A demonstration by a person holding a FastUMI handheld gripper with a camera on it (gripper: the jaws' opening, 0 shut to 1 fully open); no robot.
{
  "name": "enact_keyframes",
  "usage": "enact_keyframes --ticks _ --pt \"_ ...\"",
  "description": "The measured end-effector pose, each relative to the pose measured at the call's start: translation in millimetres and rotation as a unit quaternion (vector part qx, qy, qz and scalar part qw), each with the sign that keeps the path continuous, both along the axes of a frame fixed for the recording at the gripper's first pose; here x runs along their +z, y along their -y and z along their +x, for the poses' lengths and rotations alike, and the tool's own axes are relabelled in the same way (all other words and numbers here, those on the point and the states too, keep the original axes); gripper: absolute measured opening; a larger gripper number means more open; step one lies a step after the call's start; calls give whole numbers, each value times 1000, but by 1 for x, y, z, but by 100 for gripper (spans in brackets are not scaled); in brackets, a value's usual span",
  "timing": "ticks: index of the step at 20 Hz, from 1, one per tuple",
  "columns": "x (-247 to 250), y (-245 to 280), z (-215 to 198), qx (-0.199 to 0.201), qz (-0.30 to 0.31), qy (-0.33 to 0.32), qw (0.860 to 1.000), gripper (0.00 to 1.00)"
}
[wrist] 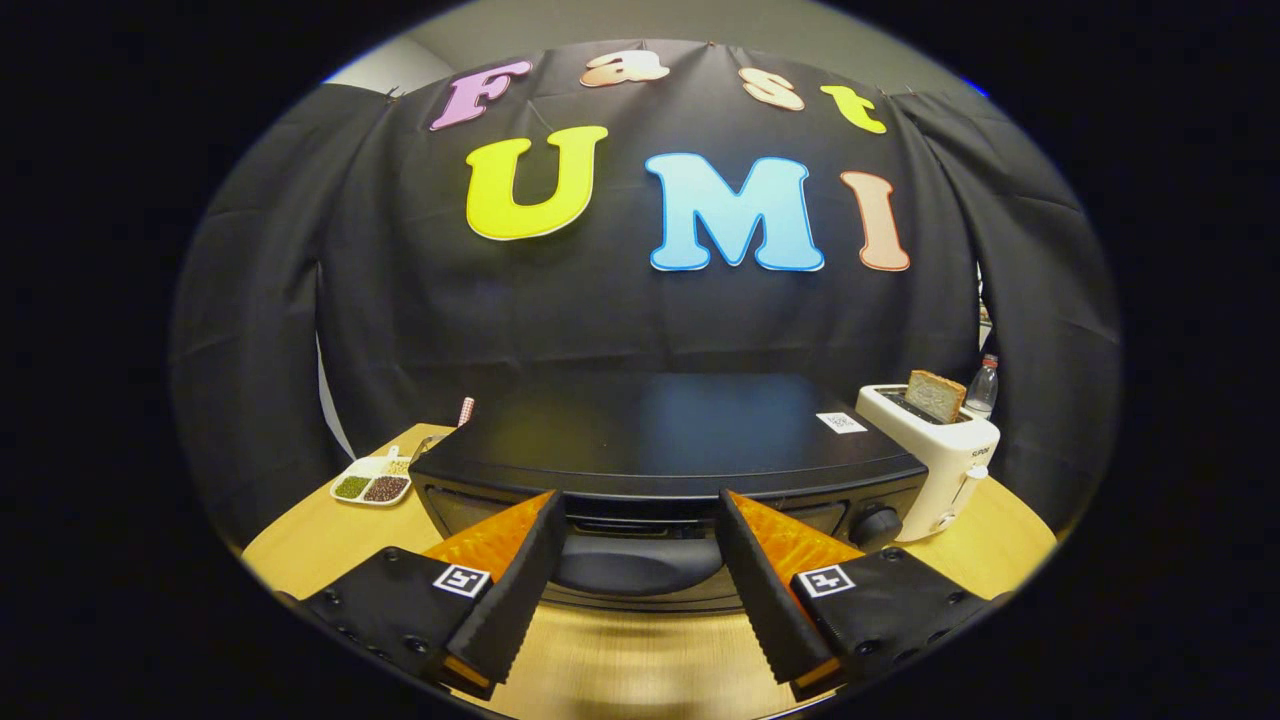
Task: Open the toaster oven, put the food inside, and close the toaster oven door.
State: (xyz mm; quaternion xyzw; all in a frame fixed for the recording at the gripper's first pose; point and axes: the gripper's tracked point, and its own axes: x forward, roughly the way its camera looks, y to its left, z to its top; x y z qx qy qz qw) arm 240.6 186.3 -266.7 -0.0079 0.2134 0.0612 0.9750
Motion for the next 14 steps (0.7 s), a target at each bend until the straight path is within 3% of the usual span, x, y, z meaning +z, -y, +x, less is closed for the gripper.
enact_keyframes --ticks 14 --pt "-40 5 -92 4 -34 -15 999 96"
